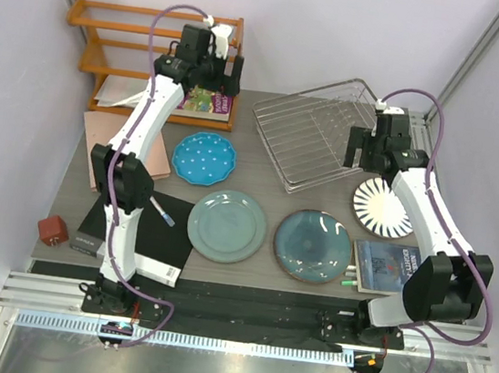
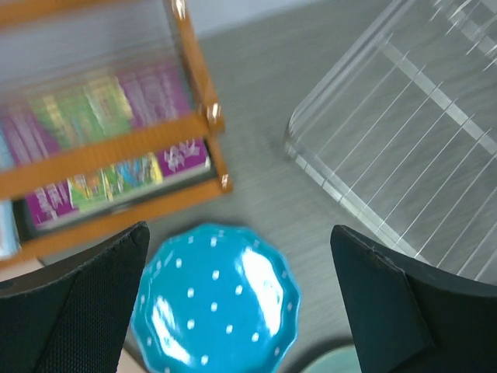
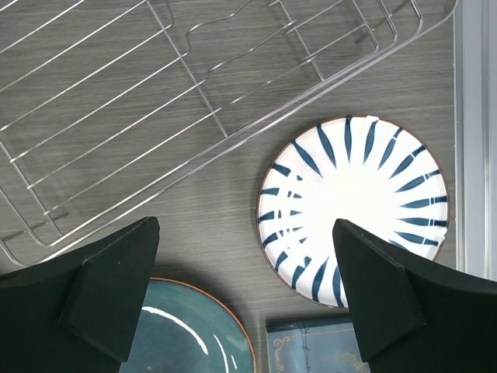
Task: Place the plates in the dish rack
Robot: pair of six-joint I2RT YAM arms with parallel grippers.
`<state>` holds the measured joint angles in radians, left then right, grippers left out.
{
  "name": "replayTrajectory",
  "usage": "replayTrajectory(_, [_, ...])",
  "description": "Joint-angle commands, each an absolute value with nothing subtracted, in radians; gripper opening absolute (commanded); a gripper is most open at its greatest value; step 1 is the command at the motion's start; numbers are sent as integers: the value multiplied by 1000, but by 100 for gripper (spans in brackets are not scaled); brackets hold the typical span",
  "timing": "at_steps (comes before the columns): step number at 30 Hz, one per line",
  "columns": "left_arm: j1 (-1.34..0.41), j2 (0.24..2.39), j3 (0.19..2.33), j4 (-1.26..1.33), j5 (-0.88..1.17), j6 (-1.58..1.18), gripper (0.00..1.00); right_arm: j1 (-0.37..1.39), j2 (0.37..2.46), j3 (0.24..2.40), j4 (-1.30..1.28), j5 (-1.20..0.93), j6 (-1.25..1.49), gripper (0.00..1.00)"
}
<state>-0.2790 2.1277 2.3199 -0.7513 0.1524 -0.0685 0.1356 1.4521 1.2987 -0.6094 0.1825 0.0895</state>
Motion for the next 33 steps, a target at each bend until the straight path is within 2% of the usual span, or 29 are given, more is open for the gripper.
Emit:
replayTrajectory(1, [-273, 2122, 2246, -832, 112, 26, 100, 134, 1499, 1388, -609, 233, 186, 100])
replayTrajectory(5, [-267, 2134, 2232, -842, 66, 43, 99, 118, 1612, 1488, -618, 259, 292, 100])
replayTrajectory(7, [-256, 2131, 2233, -857, 106, 11, 99, 101, 1717, 1576, -650, 229, 351, 99])
replayTrajectory(10, [-239, 2106, 2203, -874, 123, -38, 99, 81, 1834, 1678, -683, 218, 443, 92])
replayTrajectory(17, [-238, 2029, 2031, -818, 110, -40, 99, 75, 1971, 1789, -706, 153, 549, 86])
replayTrajectory(22, [-248, 2028, 1951, -639, 222, -5, 99, 87, 1994, 1804, -712, 157, 511, 84])
replayTrajectory(23, [-255, 2036, 1947, -609, 244, 36, 97, 89, 1997, 1804, -710, 161, 499, 84])
replayTrajectory(27, [-282, 2100, 2026, -497, 328, 74, 92, 94, 2003, 1822, -686, 167, 428, 84])
replayTrajectory(30, [-290, 2169, 2089, -396, 374, 52, 99, 95, 1984, 1838, -673, 169, 368, 84])
replayTrajectory(33, [-299, 2249, 2158, -302, 374, 22, 99, 95, 1945, 1835, -676, 175, 328, 84])
